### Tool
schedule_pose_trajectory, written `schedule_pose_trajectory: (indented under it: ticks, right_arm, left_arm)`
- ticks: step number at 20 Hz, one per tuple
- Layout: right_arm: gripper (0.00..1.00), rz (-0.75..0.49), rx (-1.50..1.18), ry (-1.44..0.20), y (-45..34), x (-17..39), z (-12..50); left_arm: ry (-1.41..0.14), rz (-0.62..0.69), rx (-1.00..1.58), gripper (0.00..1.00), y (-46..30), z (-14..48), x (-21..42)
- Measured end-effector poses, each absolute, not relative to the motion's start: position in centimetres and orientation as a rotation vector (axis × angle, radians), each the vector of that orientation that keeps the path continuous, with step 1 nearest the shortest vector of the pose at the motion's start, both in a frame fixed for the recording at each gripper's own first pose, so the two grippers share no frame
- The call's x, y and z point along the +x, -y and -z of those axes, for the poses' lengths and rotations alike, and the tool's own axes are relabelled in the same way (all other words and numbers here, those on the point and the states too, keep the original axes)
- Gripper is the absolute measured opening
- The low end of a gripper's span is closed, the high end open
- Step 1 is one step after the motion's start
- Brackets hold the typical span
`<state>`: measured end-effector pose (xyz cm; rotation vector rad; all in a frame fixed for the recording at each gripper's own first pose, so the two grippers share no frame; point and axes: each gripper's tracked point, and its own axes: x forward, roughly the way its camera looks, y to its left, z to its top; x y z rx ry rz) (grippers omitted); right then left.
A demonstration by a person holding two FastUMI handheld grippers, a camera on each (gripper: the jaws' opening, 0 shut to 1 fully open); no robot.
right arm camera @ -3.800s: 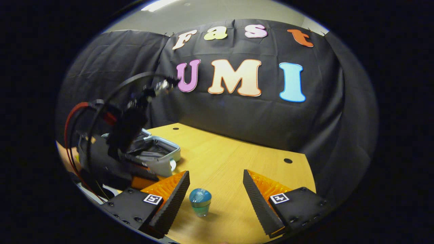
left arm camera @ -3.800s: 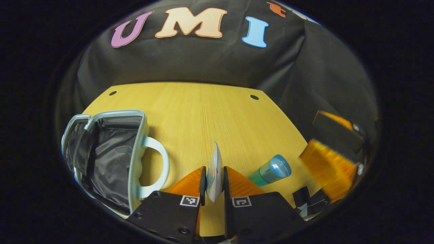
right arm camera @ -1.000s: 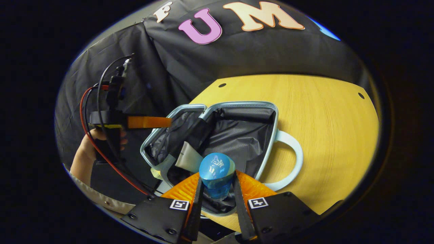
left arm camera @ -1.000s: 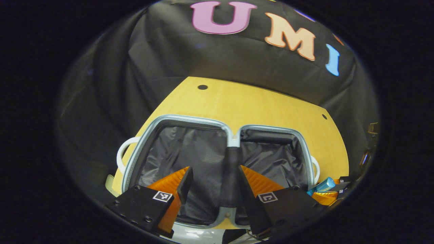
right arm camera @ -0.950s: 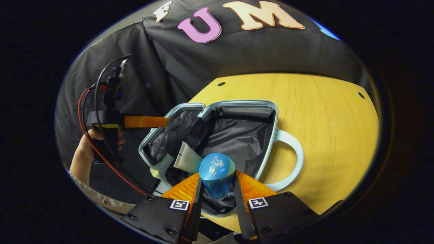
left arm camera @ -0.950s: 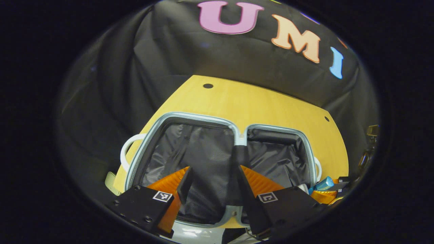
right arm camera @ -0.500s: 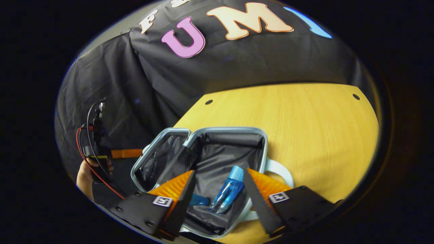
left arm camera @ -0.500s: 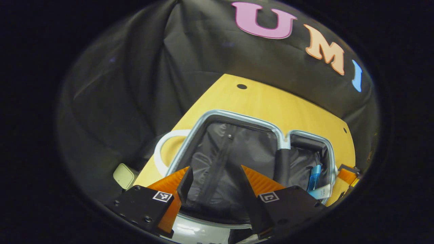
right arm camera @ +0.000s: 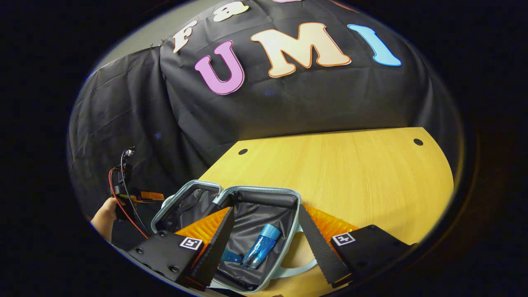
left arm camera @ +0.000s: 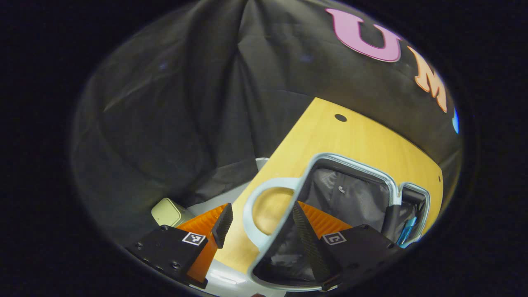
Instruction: First open the suitcase, pack the skin care products into it, and then close the suitcase.
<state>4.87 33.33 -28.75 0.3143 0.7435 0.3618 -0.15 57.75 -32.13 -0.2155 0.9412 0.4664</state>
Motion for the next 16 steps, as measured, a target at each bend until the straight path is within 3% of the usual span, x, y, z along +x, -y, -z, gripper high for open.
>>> schedule_pose_trajectory:
  ticks: [7,10,13,16]
  right_arm:
    - [0.98,-0.308,0.25,-0.739,-31.0,4.0,28.1]
    - [0.98,-0.297,0.251,-0.72,-30.3,4.2,27.3]
    - [0.98,-0.288,0.246,-0.694,-29.5,4.1,26.6]
    - [0.98,-0.298,0.231,-0.676,-28.9,3.5,26.1]
  left_arm:
    - [-1.068,-0.453,-0.343,0.9,-60.3,39.3,-0.1]
    - [-1.14,-0.427,-0.382,0.63,-58.7,41.2,-0.6]
    - [-1.128,-0.401,-0.35,0.13,-58.1,39.9,-0.3]
    - [-1.082,-0.386,-0.29,0.07,-57.3,37.1,0.0]
